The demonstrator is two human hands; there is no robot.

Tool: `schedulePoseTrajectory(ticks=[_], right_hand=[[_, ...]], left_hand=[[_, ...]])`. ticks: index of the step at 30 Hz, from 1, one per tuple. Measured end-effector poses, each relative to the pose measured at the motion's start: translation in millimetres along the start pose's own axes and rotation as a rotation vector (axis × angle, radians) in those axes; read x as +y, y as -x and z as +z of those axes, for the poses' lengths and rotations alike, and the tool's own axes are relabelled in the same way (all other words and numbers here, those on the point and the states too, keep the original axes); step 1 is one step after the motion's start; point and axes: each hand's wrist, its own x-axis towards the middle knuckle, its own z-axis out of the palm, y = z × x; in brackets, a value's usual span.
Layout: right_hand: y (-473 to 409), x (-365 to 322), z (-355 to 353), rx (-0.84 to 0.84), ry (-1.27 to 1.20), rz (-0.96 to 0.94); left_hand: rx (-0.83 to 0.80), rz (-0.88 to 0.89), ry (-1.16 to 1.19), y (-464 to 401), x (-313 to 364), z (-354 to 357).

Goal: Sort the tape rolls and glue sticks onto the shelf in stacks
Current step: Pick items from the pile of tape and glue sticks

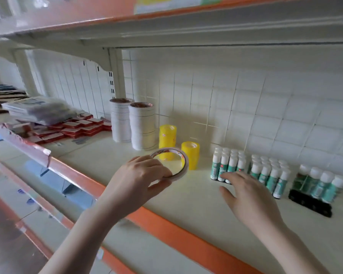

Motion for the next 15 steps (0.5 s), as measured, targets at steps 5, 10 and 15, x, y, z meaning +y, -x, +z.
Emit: schedulePoseTrajectory(ticks=[5,10,15], right_hand=[[-20,-69,35,-0.069,-0.007,0.073],[-46,-113,62,-0.096,-0.016,0.095],[-84,-141,89,-0.102,-0.083,0.085]], left_hand=[[-0.008,0.027,-0.014,4,-71,-36],[0.008,0.046,-0.016,-3,-124,-52],[0.029,0.054,-0.040,-18,-173,-50]])
